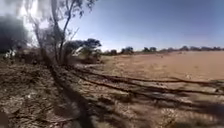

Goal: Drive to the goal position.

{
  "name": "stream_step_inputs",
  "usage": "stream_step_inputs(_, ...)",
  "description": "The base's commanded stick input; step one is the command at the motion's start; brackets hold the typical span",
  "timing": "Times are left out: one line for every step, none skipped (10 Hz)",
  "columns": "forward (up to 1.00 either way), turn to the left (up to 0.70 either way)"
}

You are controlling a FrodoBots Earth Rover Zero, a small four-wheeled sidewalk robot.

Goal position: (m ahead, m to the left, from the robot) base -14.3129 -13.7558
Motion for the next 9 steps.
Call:
stream_step_inputs(0.7, 0.0)
stream_step_inputs(0.7, 0.0)
stream_step_inputs(0.7, 0.0)
stream_step_inputs(0.7, 0.0)
stream_step_inputs(0.7, 0.0)
stream_step_inputs(0.7, 0.0)
stream_step_inputs(0.7, 0.0)
stream_step_inputs(0.7, 0.0)
stream_step_inputs(0.7, 0.0)
